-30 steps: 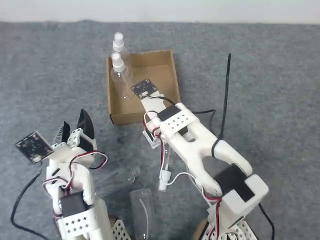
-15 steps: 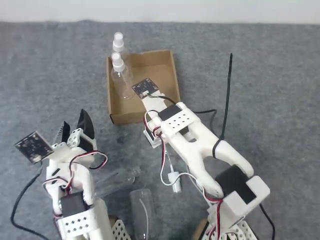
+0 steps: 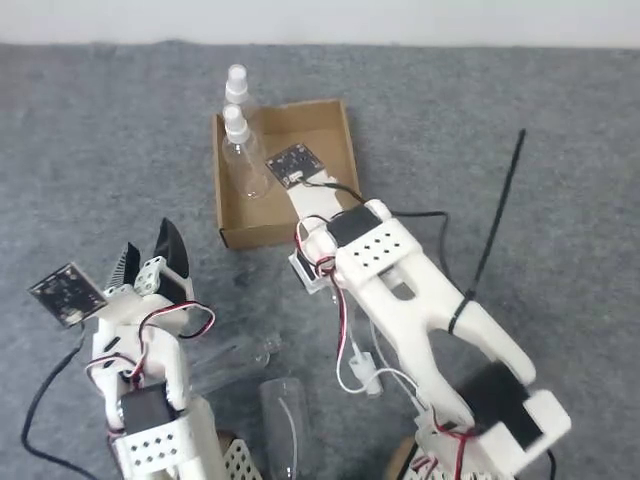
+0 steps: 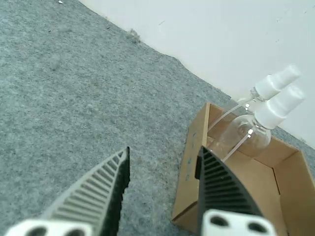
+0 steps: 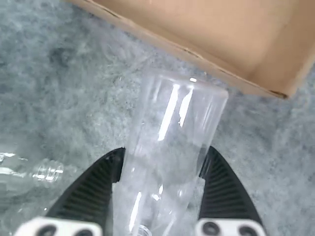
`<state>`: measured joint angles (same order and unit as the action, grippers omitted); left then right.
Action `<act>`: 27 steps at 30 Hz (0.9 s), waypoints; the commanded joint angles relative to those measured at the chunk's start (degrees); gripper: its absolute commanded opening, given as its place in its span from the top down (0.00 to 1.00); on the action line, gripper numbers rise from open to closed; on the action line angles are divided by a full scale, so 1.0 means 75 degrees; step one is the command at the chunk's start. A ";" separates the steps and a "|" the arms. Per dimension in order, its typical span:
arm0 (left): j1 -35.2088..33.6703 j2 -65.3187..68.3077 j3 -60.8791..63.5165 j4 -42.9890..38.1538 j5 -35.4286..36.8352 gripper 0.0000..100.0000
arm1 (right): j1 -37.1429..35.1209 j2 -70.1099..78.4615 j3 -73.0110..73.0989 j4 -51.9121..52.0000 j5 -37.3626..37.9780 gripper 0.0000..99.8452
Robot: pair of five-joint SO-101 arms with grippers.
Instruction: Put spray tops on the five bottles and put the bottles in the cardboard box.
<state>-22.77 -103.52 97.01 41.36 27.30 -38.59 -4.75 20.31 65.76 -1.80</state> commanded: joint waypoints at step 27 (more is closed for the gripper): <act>-0.0023 -0.0129 -0.0064 -0.0105 -0.0070 0.79 | -0.0275 -0.2163 -0.0316 0.0744 -0.1067 0.92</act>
<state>-22.77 -103.52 97.01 41.36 27.30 -40.09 -16.97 20.40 70.77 -5.67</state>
